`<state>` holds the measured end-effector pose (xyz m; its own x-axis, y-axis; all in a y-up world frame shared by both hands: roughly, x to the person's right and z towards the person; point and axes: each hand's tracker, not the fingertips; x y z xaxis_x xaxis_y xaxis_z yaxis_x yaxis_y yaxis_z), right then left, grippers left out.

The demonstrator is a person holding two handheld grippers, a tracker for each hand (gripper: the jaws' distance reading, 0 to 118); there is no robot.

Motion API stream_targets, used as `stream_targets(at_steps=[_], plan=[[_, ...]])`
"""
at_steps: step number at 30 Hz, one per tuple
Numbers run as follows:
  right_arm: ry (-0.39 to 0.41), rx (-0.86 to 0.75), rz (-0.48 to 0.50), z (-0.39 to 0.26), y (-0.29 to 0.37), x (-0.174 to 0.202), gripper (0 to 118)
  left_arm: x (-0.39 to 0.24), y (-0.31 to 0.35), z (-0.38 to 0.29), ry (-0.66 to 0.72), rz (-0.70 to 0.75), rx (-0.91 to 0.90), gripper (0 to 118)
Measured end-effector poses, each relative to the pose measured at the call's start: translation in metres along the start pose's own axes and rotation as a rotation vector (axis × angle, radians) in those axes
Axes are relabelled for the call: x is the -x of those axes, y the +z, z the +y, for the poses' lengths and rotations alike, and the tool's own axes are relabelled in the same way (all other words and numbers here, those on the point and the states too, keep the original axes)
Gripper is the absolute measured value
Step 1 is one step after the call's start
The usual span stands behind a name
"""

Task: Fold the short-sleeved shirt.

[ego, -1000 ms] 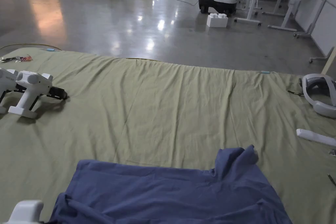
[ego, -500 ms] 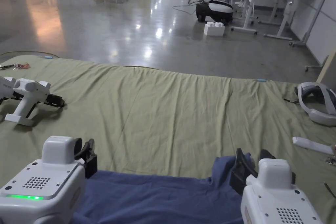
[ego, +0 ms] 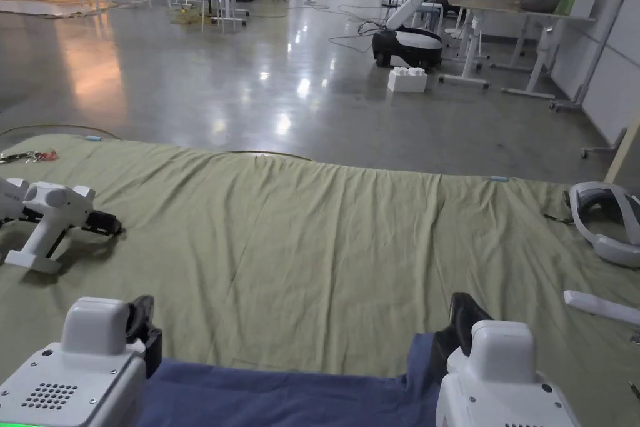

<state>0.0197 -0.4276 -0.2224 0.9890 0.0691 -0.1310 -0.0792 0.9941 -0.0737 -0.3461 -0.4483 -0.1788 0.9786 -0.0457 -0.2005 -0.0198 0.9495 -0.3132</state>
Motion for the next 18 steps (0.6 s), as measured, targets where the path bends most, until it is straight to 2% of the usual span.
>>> stream_targets(at_steps=[5, 9, 13, 15, 16, 18], plan=[[0.011, 0.035, 0.009, -0.006, -0.011, -0.002, 5, 0.048, -0.087, -0.024, 0.066, -0.028, 0.261, 2], [0.023, 0.076, 0.008, -0.016, -0.02, -0.005, 5, 0.059, -0.147, -0.037, 0.095, -0.059, 0.499, 2], [0.033, 0.124, 0.004, -0.026, -0.028, -0.01, 5, 0.053, -0.182, -0.045, 0.111, -0.079, 0.71, 23], [0.043, 0.145, 0.0, -0.032, -0.03, -0.013, 5, 0.047, -0.188, -0.047, 0.118, -0.071, 0.764, 56], [0.043, 0.152, -0.001, -0.035, -0.031, -0.014, 5, 0.043, -0.193, -0.05, 0.112, -0.051, 0.787, 66], [0.046, 0.173, -0.008, -0.04, -0.033, -0.018, 5, 0.039, -0.201, -0.056, 0.092, -0.034, 0.822, 71]])
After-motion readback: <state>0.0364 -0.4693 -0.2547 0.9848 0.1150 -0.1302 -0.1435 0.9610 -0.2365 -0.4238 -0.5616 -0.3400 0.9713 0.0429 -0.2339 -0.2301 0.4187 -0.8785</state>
